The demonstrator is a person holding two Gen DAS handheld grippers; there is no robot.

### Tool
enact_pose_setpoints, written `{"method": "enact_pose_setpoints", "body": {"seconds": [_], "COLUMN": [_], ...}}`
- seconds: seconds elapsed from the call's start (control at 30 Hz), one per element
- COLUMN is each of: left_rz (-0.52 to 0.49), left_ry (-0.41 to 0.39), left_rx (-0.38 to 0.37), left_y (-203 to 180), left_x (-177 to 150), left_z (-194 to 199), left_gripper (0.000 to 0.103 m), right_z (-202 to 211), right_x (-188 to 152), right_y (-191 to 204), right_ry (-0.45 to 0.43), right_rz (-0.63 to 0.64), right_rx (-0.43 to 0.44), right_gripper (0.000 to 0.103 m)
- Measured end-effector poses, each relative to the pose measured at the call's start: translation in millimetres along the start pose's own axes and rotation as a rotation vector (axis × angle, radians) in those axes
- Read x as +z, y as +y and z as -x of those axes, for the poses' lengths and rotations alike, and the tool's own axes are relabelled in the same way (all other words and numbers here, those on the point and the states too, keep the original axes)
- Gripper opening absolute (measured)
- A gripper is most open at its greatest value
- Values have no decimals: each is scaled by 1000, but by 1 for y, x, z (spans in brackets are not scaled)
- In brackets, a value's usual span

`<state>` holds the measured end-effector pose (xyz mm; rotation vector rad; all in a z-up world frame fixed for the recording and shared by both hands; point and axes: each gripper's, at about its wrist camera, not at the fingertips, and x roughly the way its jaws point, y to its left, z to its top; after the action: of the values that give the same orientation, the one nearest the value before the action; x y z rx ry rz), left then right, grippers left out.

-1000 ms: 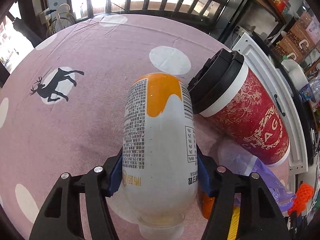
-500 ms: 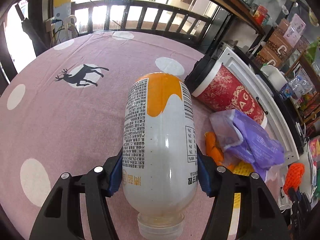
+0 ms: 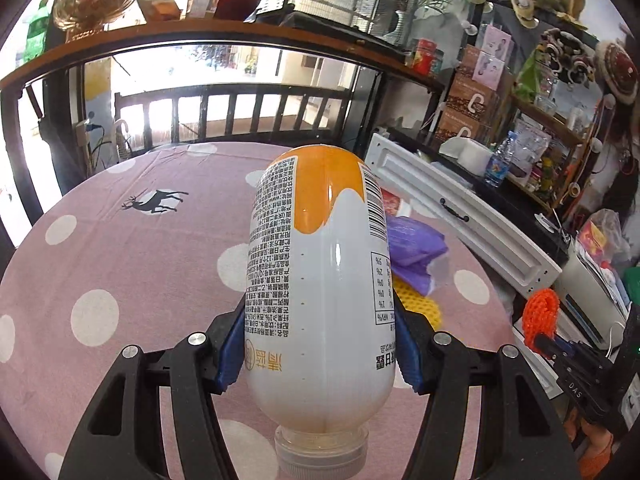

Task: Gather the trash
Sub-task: 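Carry the foam net and white bottle over the black bin and release both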

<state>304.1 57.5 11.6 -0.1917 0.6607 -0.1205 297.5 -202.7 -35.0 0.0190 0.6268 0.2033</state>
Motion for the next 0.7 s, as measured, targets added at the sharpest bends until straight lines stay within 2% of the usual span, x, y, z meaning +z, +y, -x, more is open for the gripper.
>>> {"method": "enact_pose_setpoints", "body": {"seconds": [0.13, 0.37, 0.5, 0.7], "left_rz": [-37, -116, -175, -258], "left_ry": [-17, 10, 35, 90], "left_rx": [-65, -206, -279, -359], "left_y": [-35, -101, -140, -195], "left_x": [-12, -33, -46, -62], "left_z": [8, 3, -4, -23], "left_gripper": [61, 61, 61, 61], "right_z": [17, 30, 18, -22], "right_x": [-17, -46, -65, -99], "right_y": [-14, -54, -82, -121], "right_ry": [-11, 15, 70, 163], "right_rz": [-34, -97, -134, -213], "right_rx": [-23, -83, -142, -179], "right_gripper": [18, 18, 18, 18]}}
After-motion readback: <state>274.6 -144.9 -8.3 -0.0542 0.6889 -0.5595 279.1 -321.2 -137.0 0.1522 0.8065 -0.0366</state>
